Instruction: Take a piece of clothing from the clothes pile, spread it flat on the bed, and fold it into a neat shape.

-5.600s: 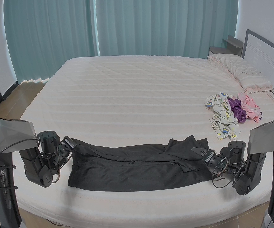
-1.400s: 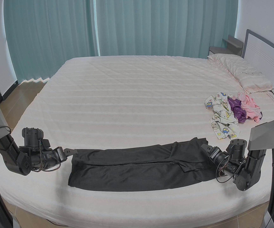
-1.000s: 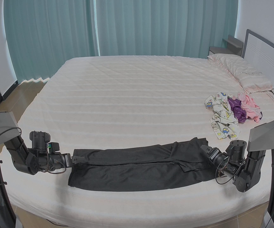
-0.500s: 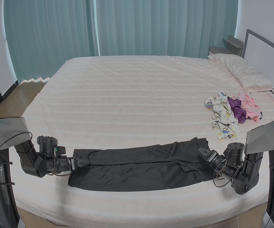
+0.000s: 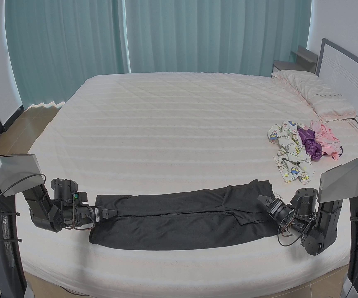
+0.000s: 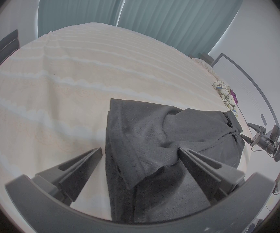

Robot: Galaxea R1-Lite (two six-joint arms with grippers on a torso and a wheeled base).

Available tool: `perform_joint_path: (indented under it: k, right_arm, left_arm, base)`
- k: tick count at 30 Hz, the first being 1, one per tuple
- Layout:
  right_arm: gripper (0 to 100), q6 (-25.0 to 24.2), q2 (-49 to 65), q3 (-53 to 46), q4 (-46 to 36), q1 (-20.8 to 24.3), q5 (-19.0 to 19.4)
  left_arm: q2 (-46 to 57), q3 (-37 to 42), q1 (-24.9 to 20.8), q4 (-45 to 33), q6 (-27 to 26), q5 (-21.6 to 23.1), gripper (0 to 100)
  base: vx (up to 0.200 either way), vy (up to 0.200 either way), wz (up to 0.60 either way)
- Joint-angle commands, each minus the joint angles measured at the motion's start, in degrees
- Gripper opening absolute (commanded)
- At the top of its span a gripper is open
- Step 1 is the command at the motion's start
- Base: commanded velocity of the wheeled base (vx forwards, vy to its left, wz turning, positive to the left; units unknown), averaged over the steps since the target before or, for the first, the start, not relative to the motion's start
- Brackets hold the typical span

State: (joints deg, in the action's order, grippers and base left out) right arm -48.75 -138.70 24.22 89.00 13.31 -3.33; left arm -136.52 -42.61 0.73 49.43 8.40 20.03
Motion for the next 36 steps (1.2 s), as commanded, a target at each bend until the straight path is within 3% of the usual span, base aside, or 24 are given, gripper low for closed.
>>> perform_joint_path:
  k: [1, 4, 5, 23, 36]
  right_arm:
    - [100, -0.03, -0.16, 0.04, 0.56, 0.05, -0.01]
    - [100, -0.03, -0.07, 0.04, 0.56, 0.05, -0.01]
    - [100, -0.03, -0.16, 0.04, 0.56, 0.05, -0.01]
    - [100, 0.06, -0.16, 0.04, 0.56, 0.05, -0.01]
    - [100, -0.03, -0.25, 0.04, 0.56, 0.05, -0.01]
  left_arm:
    - [-0.32, -0.2, -0.47, -0.13, 0.04, 0.1, 100]
    - [-0.5, -0.37, -0.73, -0.21, 0.13, 0.19, 100]
    - [-0.5, -0.55, -0.73, -0.3, 0.13, 0.19, 0]
    - [0.29, -0.11, 0.24, -0.48, 0.13, -0.08, 0]
    - [3.98, -0.11, 7.53, -3.55, -1.19, 0.63, 0]
  base:
    - [0.0, 0.0, 0.0]
    - [0.0, 0.0, 0.0]
    - [0.0, 0.0, 0.0]
    - [0.0, 0.0, 0.0]
    - [0.0, 0.0, 0.0]
